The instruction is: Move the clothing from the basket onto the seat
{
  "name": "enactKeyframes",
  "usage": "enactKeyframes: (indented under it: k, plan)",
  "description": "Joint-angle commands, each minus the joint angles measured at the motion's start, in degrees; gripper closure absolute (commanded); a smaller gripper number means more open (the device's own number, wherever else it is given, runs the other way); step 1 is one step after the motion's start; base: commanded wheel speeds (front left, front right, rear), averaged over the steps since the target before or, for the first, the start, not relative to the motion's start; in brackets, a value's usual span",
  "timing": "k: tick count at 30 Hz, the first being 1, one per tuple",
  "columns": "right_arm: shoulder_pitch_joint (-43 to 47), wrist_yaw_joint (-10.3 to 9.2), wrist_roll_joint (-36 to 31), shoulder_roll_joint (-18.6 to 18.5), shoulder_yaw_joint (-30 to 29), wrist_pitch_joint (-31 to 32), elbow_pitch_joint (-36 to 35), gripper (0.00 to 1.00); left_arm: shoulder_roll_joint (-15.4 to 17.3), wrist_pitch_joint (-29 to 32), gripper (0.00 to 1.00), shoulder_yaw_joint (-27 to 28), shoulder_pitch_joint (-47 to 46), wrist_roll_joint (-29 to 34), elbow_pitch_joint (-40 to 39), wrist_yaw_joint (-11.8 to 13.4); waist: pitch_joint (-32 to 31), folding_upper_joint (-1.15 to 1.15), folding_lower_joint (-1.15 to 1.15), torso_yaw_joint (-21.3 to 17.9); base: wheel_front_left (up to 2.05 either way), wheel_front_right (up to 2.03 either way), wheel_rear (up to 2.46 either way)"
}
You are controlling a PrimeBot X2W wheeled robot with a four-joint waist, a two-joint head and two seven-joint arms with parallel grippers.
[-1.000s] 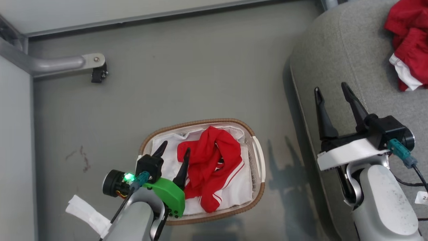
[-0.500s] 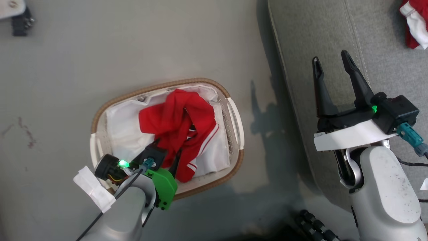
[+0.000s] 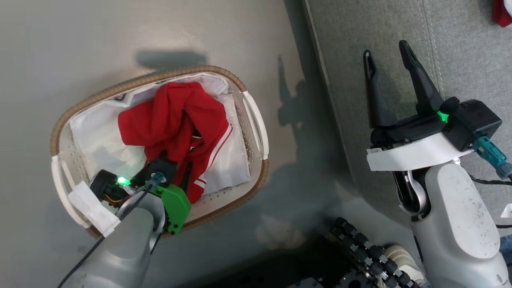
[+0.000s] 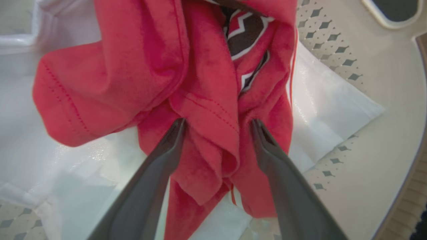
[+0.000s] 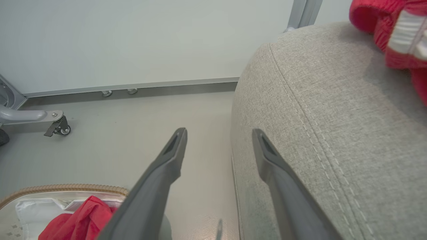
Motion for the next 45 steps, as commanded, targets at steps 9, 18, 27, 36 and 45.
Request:
enactKeyframes:
  k: [9, 18, 27, 36, 45]
  plan:
    - [-1.03, -0.08, 0.55, -0.10, 0.00, -0.28, 0.26, 0.00, 0.83, -0.05, 1.00, 1.24, -2.28, -0.70, 1.22, 1.94, 1.67, 0.00, -0.01, -1.40, 0.00, 0.00, 0.00]
    - [0.35, -0.08, -0.64, -0.12, -0.99, -0.28, 2.41, 0.00, 0.04, -0.05, 1.00, 1.30, 1.31, -0.93, -3.18, 1.24, -3.77, 0.00, -0.01, 1.23, 0.00, 0.00, 0.00]
    - [3.35, -0.08, -3.63, -0.14, -2.27, -0.28, 5.25, 0.00, -0.63, -0.06, 1.00, 2.03, 8.04, -1.62, -12.93, 0.03, -15.05, 0.00, -0.01, 5.44, 0.00, 0.00, 0.00]
    - [8.31, -0.08, -6.22, -0.15, -3.88, -0.28, 7.78, 0.00, -0.47, -0.06, 1.00, 3.95, 13.96, -1.79, -23.77, -0.59, -28.12, 0.00, -0.01, 9.29, 0.00, 0.00, 0.00]
    - [13.85, -0.08, -6.83, -0.14, -3.79, -0.28, 9.85, 0.00, 3.23, -0.06, 1.00, 0.96, 14.31, 1.17, -31.37, -1.04, -39.07, 0.00, -0.01, 11.67, 0.00, 0.00, 0.00]
